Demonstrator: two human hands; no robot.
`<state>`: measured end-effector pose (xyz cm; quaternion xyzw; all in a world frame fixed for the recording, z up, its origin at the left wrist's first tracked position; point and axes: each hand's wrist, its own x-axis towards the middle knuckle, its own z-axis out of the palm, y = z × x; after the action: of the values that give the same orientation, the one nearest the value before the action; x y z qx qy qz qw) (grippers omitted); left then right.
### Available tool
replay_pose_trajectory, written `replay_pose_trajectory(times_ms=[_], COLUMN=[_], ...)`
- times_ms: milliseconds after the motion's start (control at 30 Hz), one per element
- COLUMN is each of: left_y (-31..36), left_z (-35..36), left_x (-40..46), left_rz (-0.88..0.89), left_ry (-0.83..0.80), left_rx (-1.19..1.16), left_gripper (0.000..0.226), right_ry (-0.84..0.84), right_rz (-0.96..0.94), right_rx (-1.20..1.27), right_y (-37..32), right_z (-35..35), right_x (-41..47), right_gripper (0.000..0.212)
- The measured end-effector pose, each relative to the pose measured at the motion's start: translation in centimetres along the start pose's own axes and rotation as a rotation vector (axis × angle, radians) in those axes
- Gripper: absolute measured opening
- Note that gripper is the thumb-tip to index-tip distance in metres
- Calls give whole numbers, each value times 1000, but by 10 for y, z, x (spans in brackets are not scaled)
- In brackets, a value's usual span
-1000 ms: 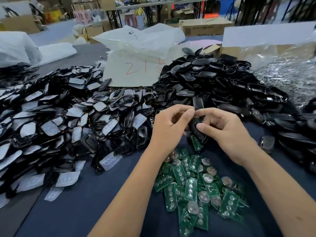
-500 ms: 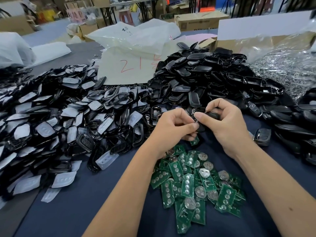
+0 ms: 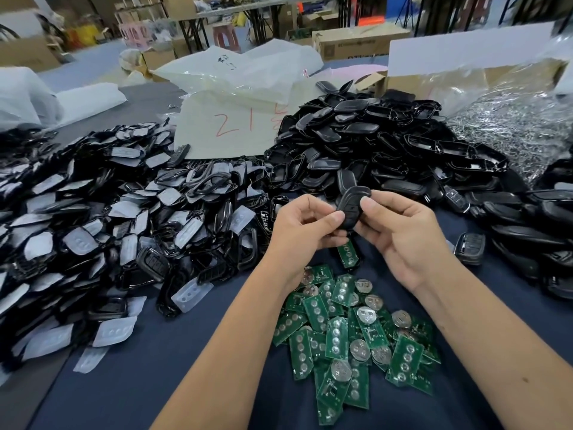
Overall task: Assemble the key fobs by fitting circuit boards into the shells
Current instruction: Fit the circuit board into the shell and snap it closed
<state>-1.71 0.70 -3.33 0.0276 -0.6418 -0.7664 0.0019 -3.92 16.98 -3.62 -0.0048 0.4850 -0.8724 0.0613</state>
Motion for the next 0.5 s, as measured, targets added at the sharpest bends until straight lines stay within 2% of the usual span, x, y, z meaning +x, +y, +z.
replay_pose_trajectory(times_ms=[200, 433, 500], left_y=[2, 4, 5], left_z=[-4, -7, -8], left_x=[0, -1, -1], left_rz=[-5, -8, -18], left_ry=[-54, -60, -65], left_rx=[11, -31, -40], left_gripper=[14, 11, 11], right_ry=[-42, -79, -99], right_rz=[-13, -7, -5], right_rx=[8, -29, -27], right_y=[0, -1, -1], right_z=[0, -3, -4], right_x=[0, 1, 0], right_gripper=[26, 47, 47])
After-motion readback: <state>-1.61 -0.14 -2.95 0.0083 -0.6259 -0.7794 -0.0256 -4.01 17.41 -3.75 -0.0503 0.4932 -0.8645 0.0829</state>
